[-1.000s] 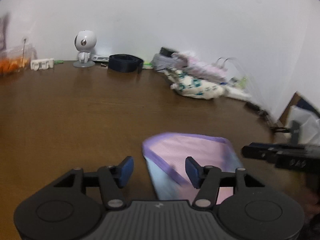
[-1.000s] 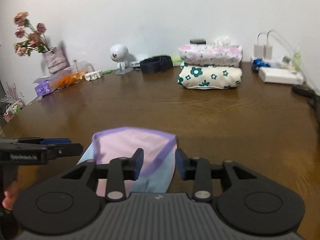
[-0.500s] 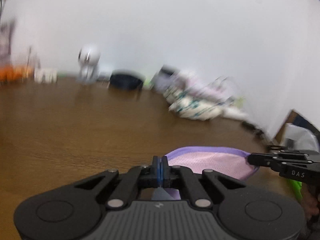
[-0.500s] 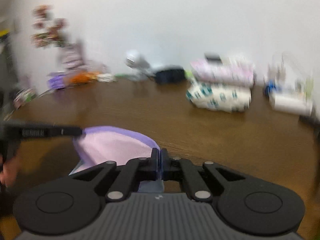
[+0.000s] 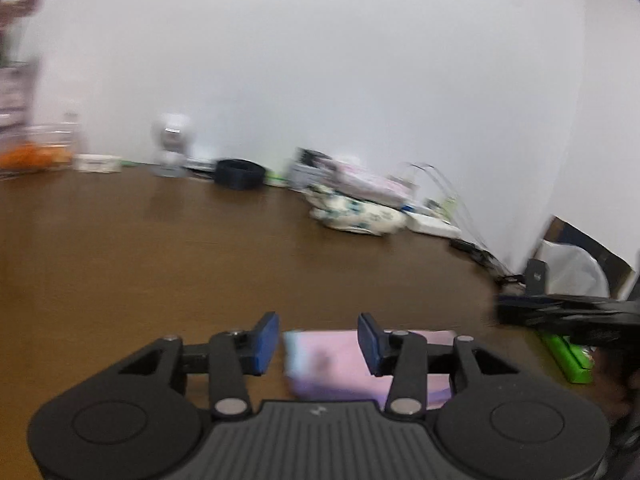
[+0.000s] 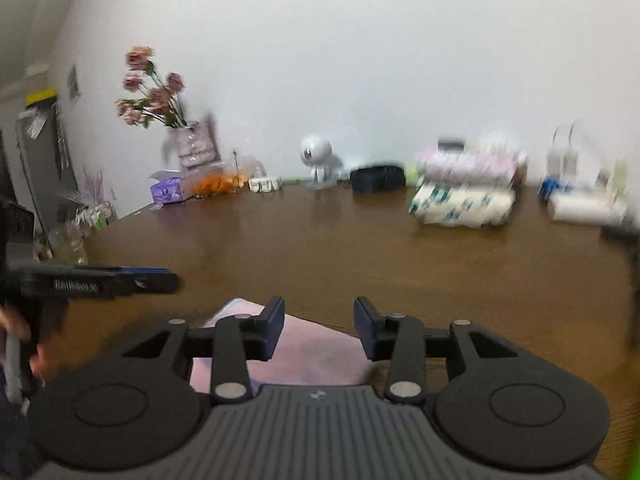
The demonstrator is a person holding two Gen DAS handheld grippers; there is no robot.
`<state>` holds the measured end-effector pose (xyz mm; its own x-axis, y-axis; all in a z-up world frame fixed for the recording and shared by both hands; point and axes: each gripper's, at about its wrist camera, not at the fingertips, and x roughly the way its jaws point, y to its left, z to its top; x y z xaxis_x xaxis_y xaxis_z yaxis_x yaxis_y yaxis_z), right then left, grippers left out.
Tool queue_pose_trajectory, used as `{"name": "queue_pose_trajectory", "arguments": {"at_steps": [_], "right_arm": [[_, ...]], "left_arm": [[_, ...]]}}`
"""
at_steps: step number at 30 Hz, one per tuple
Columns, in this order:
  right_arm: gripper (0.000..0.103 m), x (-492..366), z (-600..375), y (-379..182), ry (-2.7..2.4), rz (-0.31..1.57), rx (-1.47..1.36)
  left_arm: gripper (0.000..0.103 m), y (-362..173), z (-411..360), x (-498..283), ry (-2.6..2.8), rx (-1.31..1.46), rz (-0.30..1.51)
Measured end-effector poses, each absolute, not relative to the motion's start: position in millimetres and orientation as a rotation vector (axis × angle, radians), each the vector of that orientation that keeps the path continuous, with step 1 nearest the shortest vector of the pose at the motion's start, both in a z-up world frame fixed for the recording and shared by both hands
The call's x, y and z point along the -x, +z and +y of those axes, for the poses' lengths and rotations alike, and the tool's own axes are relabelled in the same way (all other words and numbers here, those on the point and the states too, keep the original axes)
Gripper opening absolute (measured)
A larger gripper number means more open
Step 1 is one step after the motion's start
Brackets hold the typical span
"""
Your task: Fold clothes
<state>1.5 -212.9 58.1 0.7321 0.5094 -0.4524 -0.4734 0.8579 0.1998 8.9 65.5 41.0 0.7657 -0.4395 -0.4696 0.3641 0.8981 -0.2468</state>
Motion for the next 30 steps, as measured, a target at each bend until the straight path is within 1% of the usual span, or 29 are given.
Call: {"name": "queue_pose_trajectory", "arguments": {"at_steps": [1,4,7,9,10,12,13,14,18,19,20,21,27,30], "right_arm": [[0.034,-6,-201,51,0.554,0.561,-0.055],[0.034,-9,-174,32,0.592,0.659,0.011],[0.044,3,-185,19,0.527,0.701,0.022],[0.044,13,-204,24,0.456,0.691,-0.032],[0.044,22,-211,28,0.453,0.666,-0.044],[0.049,39,-221,36,0.456,0.611,-0.041],[0.055,46,-223,37,0.459,0.588,-0.034],[0.062,49,-225,35,0.459,0.577,-0.030],[0.064,59,-230,22,0.439,0.536,-0.037],[0.069,63,-233,19,0.428,0.523,-0.042],[0.077,67,-234,17,0.419,0.513,-0.043],[0.079,67,-235,15,0.424,0.508,-0.045],[0.079,75,-234,6,0.498,0.467,-0.077],[0.079,80,-221,7,0.471,0.449,-0.016]], "left_arm": [[0.041,37,56,-13,-0.445,0.119,0.576],[0.038,20,43,-13,-0.430,0.053,0.660],[0.038,13,51,0,-0.422,0.042,0.672],[0.047,21,61,13,-0.403,0.053,0.659],[0.048,25,66,19,-0.389,0.063,0.645],[0.051,32,74,29,-0.362,0.086,0.614],[0.053,32,75,34,-0.363,0.097,0.608],[0.057,32,74,39,-0.367,0.109,0.604],[0.060,24,66,56,-0.390,0.114,0.612],[0.063,21,64,60,-0.395,0.116,0.607],[0.072,18,64,64,-0.394,0.116,0.596],[0.078,16,64,68,-0.392,0.115,0.584],[0.079,5,63,81,-0.385,0.071,0.549],[0.079,-4,60,84,-0.385,0.023,0.547]]}}
